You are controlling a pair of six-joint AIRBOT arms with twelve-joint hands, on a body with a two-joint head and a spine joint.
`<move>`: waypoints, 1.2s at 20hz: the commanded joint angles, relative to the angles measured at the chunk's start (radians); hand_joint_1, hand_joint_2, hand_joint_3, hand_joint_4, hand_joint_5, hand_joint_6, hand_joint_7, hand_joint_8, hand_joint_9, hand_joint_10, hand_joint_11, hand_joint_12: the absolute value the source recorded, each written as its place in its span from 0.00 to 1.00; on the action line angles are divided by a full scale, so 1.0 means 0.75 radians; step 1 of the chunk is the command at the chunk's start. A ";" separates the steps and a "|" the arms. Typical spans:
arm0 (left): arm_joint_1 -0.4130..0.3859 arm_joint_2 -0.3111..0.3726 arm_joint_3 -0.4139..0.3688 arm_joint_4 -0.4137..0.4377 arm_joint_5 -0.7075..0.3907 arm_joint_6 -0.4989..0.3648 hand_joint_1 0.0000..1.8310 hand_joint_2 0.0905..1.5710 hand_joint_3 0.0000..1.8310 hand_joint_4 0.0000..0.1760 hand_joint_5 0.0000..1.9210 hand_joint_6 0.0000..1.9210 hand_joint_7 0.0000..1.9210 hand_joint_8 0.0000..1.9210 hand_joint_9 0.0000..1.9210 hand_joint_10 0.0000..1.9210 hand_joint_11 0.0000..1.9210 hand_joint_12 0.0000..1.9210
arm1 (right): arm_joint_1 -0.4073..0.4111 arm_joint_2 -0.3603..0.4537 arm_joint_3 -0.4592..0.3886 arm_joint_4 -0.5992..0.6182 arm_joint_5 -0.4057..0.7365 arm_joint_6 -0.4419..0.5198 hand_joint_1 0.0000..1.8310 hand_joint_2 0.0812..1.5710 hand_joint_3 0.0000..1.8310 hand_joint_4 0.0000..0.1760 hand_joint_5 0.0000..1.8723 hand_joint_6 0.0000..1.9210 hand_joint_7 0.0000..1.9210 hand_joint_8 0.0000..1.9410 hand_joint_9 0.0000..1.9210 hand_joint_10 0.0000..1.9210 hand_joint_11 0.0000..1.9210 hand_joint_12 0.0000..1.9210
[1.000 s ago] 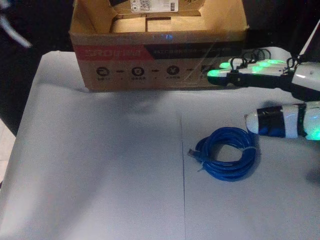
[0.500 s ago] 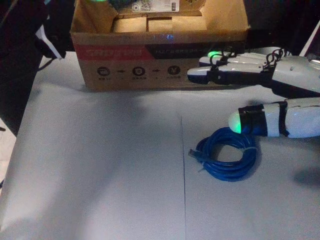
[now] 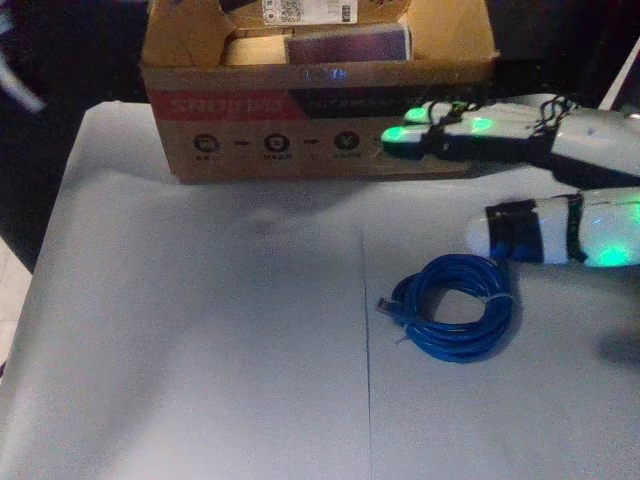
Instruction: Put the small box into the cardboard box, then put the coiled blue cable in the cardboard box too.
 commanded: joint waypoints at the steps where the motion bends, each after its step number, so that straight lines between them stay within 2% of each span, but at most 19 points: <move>1: 0.029 0.025 -0.028 0.016 -0.162 -0.005 0.27 0.54 0.00 1.00 0.05 0.00 0.05 0.00 0.06 0.00 0.00 0.21 | 0.013 0.013 0.001 0.054 0.144 0.028 0.09 0.73 0.00 1.00 0.08 0.00 0.02 0.00 0.00 0.00 0.00 0.00; 4: 0.194 0.157 -0.172 0.033 -0.245 -0.008 0.27 0.54 0.00 1.00 0.05 0.00 0.04 0.00 0.05 0.00 0.00 0.14 | 0.007 0.030 -0.003 0.059 0.144 0.054 0.12 0.71 0.00 1.00 0.08 0.00 0.02 0.00 0.00 0.00 0.00 0.00; 5: 0.283 0.219 -0.244 0.021 -0.299 -0.016 0.27 0.54 0.00 1.00 0.04 0.00 0.02 0.00 0.03 0.00 0.00 0.11 | 0.007 0.031 -0.007 0.060 0.144 0.054 0.16 0.68 0.00 1.00 0.09 0.00 0.04 0.00 0.00 0.00 0.00 0.00; 7: 0.399 0.287 -0.320 0.001 -0.363 -0.031 0.28 0.53 0.00 1.00 0.03 0.00 0.01 0.00 0.01 0.00 0.00 0.11 | 0.006 0.031 -0.013 0.058 0.138 0.055 0.24 0.63 0.00 1.00 0.08 0.00 0.04 0.00 0.01 0.00 0.00 0.00; 8: 0.468 0.324 -0.372 -0.017 -0.393 -0.031 0.28 0.53 0.00 1.00 0.02 0.00 0.00 0.00 0.00 0.00 0.00 0.09 | 0.006 0.029 -0.017 0.049 0.127 0.055 0.24 0.62 0.00 1.00 0.06 0.00 0.03 0.00 0.00 0.00 0.00 0.00; 10: 0.564 0.363 -0.429 -0.051 -0.445 -0.031 0.29 0.52 0.00 1.00 0.01 0.00 0.00 0.00 0.00 0.00 0.00 0.10 | 0.007 0.017 -0.017 0.015 0.085 0.054 0.27 0.59 0.00 1.00 0.04 0.00 0.01 0.00 0.00 0.00 0.00 0.00; 11: 0.598 0.369 -0.445 -0.065 -0.467 -0.031 0.29 0.51 0.00 1.00 0.01 0.00 0.00 0.00 0.00 0.00 0.00 0.10 | 0.007 0.011 -0.016 -0.007 0.060 0.054 0.31 0.55 0.00 1.00 0.03 0.00 0.01 0.00 0.00 0.00 0.00 0.00; 13: 0.637 0.371 -0.463 -0.083 -0.490 -0.031 0.30 0.49 0.00 0.99 0.00 0.00 0.00 0.00 0.00 0.00 0.00 0.09 | 0.009 0.000 -0.013 -0.043 0.005 0.054 0.32 0.53 0.00 1.00 0.00 0.00 0.00 0.00 0.00 0.00 0.00 0.00; 16: 0.677 0.383 -0.491 -0.089 -0.507 -0.031 0.34 0.47 0.00 1.00 0.00 0.00 0.00 0.00 0.00 0.00 0.00 0.10 | 0.010 -0.026 0.004 -0.093 -0.079 0.053 0.37 0.48 0.00 1.00 0.00 0.00 0.00 0.00 0.00 0.00 0.00 0.00; 19: 0.757 0.416 -0.546 -0.101 -0.552 -0.031 0.31 0.46 0.00 1.00 0.00 0.00 0.00 0.00 0.00 0.00 0.00 0.16 | 0.014 -0.058 0.021 -0.144 -0.145 0.053 0.38 0.47 0.00 1.00 0.00 0.00 0.00 0.00 0.00 0.00 0.00 0.00; 24: 0.825 0.420 -0.583 -0.132 -0.590 -0.032 0.30 0.47 0.00 1.00 0.00 0.00 0.00 0.00 0.00 0.00 0.00 0.11 | 0.019 -0.101 0.046 -0.200 -0.220 0.053 0.43 0.45 0.00 1.00 0.00 0.00 0.00 0.00 0.00 0.00 0.00 0.00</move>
